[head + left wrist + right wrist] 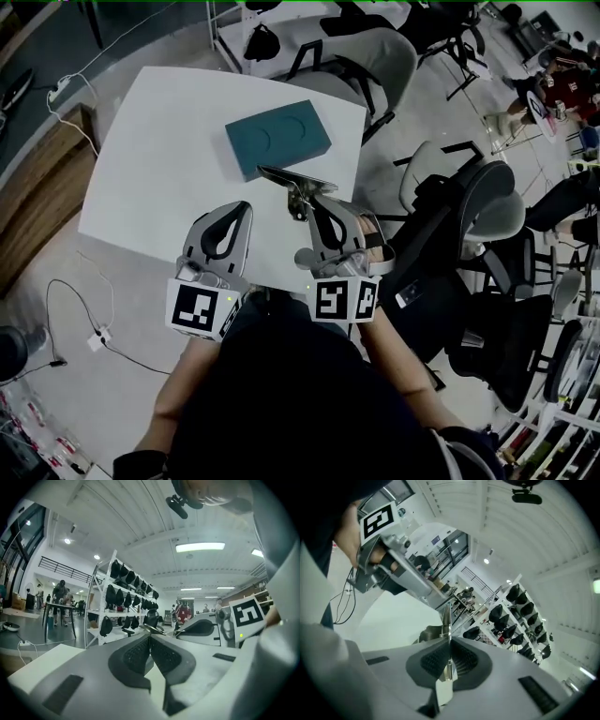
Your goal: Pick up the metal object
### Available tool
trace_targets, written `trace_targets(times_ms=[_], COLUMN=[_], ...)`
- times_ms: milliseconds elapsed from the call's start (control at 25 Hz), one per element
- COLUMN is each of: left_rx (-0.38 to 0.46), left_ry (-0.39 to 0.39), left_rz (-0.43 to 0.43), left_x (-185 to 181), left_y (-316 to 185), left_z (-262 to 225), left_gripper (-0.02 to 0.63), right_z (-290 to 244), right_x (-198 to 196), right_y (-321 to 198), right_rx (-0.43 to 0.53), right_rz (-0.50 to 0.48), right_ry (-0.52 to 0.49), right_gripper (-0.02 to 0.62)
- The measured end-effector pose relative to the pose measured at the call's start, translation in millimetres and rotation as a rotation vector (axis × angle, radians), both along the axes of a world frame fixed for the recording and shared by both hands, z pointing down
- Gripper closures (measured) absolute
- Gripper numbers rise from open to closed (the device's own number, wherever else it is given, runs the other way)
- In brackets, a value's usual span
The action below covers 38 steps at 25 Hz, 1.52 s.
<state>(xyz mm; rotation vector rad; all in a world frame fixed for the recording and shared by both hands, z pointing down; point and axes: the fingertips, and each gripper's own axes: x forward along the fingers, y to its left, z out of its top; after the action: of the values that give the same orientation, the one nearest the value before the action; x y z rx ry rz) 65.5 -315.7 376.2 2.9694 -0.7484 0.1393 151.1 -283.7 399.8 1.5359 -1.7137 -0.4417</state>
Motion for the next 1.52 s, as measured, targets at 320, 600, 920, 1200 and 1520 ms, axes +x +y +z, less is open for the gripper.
trace_targets(times_ms=[320, 600, 920, 1200, 1520], left_rx=[0.045, 0.101, 0.17, 0.18, 0.179], left_ry=[0.067, 0.115, 0.135, 0.14, 0.136], left_rz=[0.028, 0.002, -0.046, -0.049, -0.053], left_x=[16.4, 20.3, 16.5, 19.4, 16.9], left_y=[-2.0, -4.9, -10.7, -5.5, 8.2], left_z=[-36.4, -73.8, -111.2, -120.4, -119.0], left_gripper=[0.58, 0.58, 0.58, 0.58, 0.58], right_z=[-78.7, -120.8, -135.5, -144.4, -141.8], right_x=[17.7, 35.3, 54.2, 61.3, 64.2], right_y=[5.9, 15.2, 25.1, 35.6, 47.7], right_rx=[0.214, 0.422, 0.436, 0.454, 0.448], right_rz=[0.076, 0.124, 0.16, 0.163, 0.152], right_ry=[-0.179, -0.517, -0.661, -0.714, -0.748], right_gripper=[0.568, 0.568, 0.568, 0.568, 0.568])
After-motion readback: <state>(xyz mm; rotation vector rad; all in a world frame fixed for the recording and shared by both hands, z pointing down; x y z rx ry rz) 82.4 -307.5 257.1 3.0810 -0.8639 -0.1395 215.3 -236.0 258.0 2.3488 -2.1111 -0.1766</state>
